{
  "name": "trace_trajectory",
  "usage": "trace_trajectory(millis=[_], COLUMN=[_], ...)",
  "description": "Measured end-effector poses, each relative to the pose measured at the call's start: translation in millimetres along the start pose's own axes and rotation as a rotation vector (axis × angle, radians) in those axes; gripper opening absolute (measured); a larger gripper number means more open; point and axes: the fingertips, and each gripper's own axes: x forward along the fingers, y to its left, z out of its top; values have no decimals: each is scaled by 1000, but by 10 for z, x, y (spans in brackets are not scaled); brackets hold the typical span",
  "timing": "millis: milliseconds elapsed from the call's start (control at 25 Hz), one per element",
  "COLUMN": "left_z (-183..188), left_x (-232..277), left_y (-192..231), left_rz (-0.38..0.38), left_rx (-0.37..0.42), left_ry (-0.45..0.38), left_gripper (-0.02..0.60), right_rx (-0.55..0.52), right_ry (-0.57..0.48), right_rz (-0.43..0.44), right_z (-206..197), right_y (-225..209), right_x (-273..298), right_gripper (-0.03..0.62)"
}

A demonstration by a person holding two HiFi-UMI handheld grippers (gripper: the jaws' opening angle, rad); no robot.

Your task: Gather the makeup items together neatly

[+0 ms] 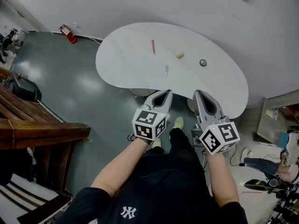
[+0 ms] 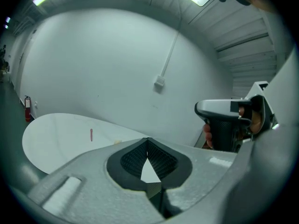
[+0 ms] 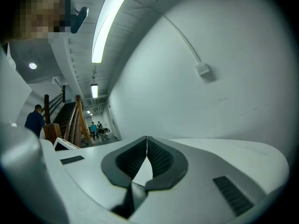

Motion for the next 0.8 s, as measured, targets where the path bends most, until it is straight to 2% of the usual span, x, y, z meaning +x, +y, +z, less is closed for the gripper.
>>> trace_trajectory(millis=[200,400,800], left_z=[-28,-135,-718], left_x=[465,917,1749], left_y=[204,477,1097], left_rz=[29,100,263], left_rx=[13,24,-25], left_ry=[33,68,223], left_gripper=[9,9,9], right_rx=[13,10,54], right_ry=[31,58,184], right_rz=[46,90,248], right_z=[-32,34,-282], right_y=[-317,-700,-1303], right_x=[476,940,1794], right_gripper=[14,14,14])
